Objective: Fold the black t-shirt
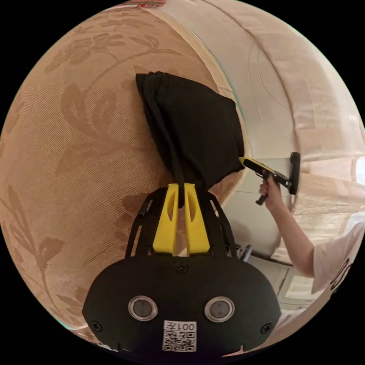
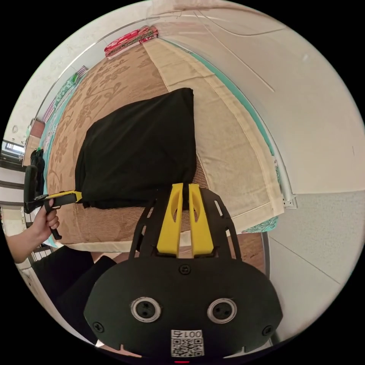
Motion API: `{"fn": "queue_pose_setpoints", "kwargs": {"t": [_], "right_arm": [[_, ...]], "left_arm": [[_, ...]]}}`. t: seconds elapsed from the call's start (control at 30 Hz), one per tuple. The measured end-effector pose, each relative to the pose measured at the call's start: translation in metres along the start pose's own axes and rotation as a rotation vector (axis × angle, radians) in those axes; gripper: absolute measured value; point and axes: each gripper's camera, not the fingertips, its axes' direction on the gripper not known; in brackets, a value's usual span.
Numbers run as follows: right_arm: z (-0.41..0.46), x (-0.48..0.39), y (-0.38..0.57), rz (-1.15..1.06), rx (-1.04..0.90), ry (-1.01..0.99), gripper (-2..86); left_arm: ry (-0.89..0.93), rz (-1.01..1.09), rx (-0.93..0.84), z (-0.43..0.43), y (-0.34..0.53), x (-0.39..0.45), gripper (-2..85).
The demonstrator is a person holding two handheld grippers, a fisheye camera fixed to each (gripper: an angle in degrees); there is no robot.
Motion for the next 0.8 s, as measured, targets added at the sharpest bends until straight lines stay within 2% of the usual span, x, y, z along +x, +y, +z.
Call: {"fn": "queue_pose_setpoints", "kwargs": {"t": [0.3, 0.47, 0.53, 0.6, 0.7, 0.8], "right_arm": [[0.049, -0.025, -0.016, -0.055, -0.018, 0.128, 1.8], [0.088, -0.06, -0.014, -0.079, -0.059, 0.135, 1.2], [0.091, -0.091, -0.01, -0.131, -0.055, 0.254, 0.9], [0.092, -0.15, -0.001, -0.249, -0.022, 0.535, 0.5], [0.1, -0.229, 0.012, -0.327, 0.087, 0.82, 0.3], [0.11, -0.31, 0.012, -0.369, 0.137, 0.763, 0.2]], "left_arm": [[0.031, 0.066, -0.044, -0.022, 0.051, 0.032, -1.4], [0.06, 0.075, -0.069, -0.057, 0.104, 0.037, -1.4], [0.082, 0.074, -0.07, -0.079, 0.13, 0.034, -1.2], [0.081, 0.077, -0.059, -0.109, 0.161, 0.028, -1.0], [-0.031, 0.126, 0.001, -0.171, 0.219, 0.014, -1.1], [-0.261, 0.21, 0.071, -0.241, 0.286, -0.003, -1.0]]}}
